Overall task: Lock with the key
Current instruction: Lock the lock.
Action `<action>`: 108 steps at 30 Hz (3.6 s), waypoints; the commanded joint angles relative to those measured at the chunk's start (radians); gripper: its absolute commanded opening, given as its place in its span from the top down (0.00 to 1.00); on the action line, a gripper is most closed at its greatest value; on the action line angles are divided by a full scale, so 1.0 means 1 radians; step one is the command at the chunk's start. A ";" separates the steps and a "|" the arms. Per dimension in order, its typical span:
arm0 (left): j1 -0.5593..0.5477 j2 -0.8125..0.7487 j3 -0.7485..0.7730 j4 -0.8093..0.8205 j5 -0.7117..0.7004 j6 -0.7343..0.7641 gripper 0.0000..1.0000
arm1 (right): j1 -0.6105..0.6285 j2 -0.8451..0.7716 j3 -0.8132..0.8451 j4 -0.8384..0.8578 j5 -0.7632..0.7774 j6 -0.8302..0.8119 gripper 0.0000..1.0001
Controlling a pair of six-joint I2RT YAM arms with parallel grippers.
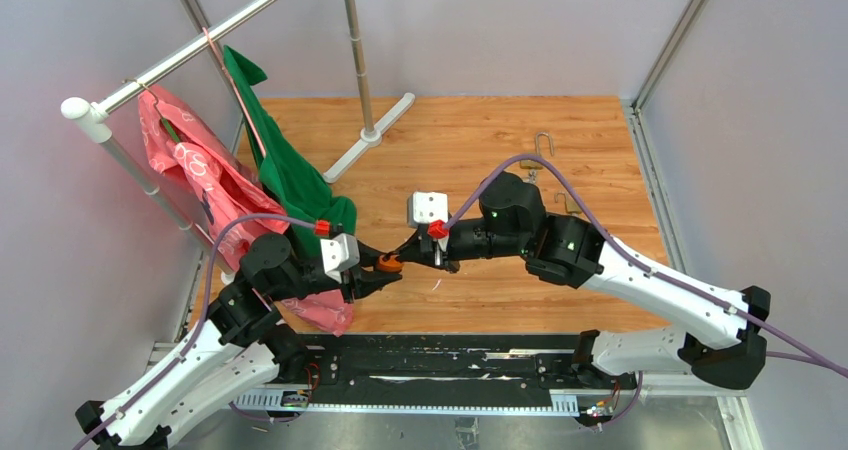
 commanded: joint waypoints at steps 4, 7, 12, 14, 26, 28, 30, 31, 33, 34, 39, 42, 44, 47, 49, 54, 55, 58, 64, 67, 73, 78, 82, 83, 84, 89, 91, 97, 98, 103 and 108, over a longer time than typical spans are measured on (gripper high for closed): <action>0.003 -0.008 0.017 0.045 0.021 -0.058 1.00 | -0.016 -0.026 -0.023 -0.011 -0.069 -0.089 0.40; 0.003 -0.007 0.016 0.013 0.003 -0.023 1.00 | -0.019 -0.006 0.035 -0.055 -0.044 -0.084 0.28; 0.003 -0.003 0.009 0.001 -0.007 0.002 1.00 | -0.020 0.049 0.186 -0.185 0.003 -0.018 0.27; 0.003 -0.003 0.009 0.002 -0.015 0.014 1.00 | -0.019 0.076 0.242 -0.242 0.051 0.015 0.34; 0.003 0.001 0.010 0.002 -0.013 0.022 1.00 | -0.019 0.121 0.302 -0.366 0.035 0.085 0.59; 0.003 0.001 0.010 0.003 -0.011 0.022 1.00 | -0.019 0.132 0.301 -0.371 0.031 0.089 0.59; 0.003 0.002 0.010 0.003 -0.009 0.020 1.00 | -0.019 0.140 0.300 -0.365 0.032 0.095 0.64; 0.003 0.003 0.010 0.002 -0.008 0.020 1.00 | -0.019 0.145 0.300 -0.363 0.039 0.096 0.67; 0.003 0.003 0.010 0.008 -0.006 0.019 1.00 | -0.020 0.151 0.295 -0.351 0.052 0.099 0.78; 0.003 0.003 0.010 0.008 -0.005 0.019 1.00 | -0.019 0.150 0.288 -0.338 0.056 0.100 0.85; 0.003 -0.002 0.015 0.018 0.029 0.013 1.00 | -0.019 0.125 0.237 -0.289 0.054 0.073 1.00; 0.003 -0.007 0.015 0.069 0.042 -0.026 1.00 | -0.020 0.110 0.186 -0.232 0.010 0.068 1.00; 0.003 -0.006 0.022 0.110 0.053 -0.046 1.00 | -0.019 0.106 0.152 -0.201 -0.034 0.058 1.00; 0.003 -0.005 0.028 0.150 0.083 -0.064 1.00 | -0.020 0.091 0.100 -0.154 -0.044 0.025 1.00; 0.003 -0.007 0.030 0.161 0.103 -0.064 1.00 | -0.022 0.075 0.065 -0.118 -0.053 0.009 1.00; 0.003 -0.018 0.038 0.184 0.062 -0.078 1.00 | -0.036 0.061 0.002 -0.098 -0.113 -0.007 1.00; 0.003 -0.018 0.041 0.213 0.047 -0.100 1.00 | -0.040 0.056 -0.016 -0.091 -0.131 -0.009 1.00; 0.003 -0.016 0.055 0.300 0.035 -0.121 1.00 | -0.045 0.042 -0.109 -0.018 -0.163 0.010 1.00; 0.007 -0.006 0.122 0.357 -0.020 -0.073 1.00 | -0.048 0.031 -0.241 0.005 -0.121 -0.060 1.00; 0.016 -0.001 0.145 0.390 -0.025 -0.073 1.00 | -0.048 0.036 -0.288 0.025 -0.121 -0.093 1.00; 0.023 0.001 0.162 0.416 -0.039 -0.054 1.00 | -0.048 0.073 -0.363 0.089 -0.122 -0.100 1.00; 0.029 -0.003 0.183 0.417 -0.030 -0.042 1.00 | -0.048 0.107 -0.439 0.084 -0.037 -0.105 1.00; 0.039 -0.013 0.178 0.416 0.001 -0.048 1.00 | -0.048 0.105 -0.506 0.132 0.009 -0.113 1.00; 0.039 -0.014 0.176 0.417 0.008 -0.050 1.00 | -0.047 0.105 -0.512 0.143 0.017 -0.119 1.00; 0.040 -0.015 0.175 0.418 0.009 -0.049 1.00 | -0.048 0.106 -0.517 0.145 0.027 -0.124 1.00; 0.040 -0.021 0.163 0.390 0.008 0.019 1.00 | -0.048 0.094 -0.518 0.171 0.062 -0.086 1.00; 0.041 -0.024 0.147 0.293 -0.003 0.049 1.00 | -0.055 0.071 -0.492 0.191 0.112 -0.039 1.00; 0.045 -0.062 0.110 0.181 -0.087 0.002 1.00 | -0.087 0.059 -0.472 0.228 0.172 -0.030 1.00; 0.048 -0.067 0.108 0.158 -0.096 -0.003 1.00 | -0.092 0.066 -0.468 0.225 0.169 -0.030 1.00; 0.050 -0.070 0.100 -0.006 -0.150 -0.018 1.00 | -0.126 0.070 -0.461 0.228 0.126 -0.014 1.00; 0.050 -0.040 0.033 -0.149 -0.098 0.067 0.73 | -0.154 0.076 -0.447 0.218 0.086 0.042 1.00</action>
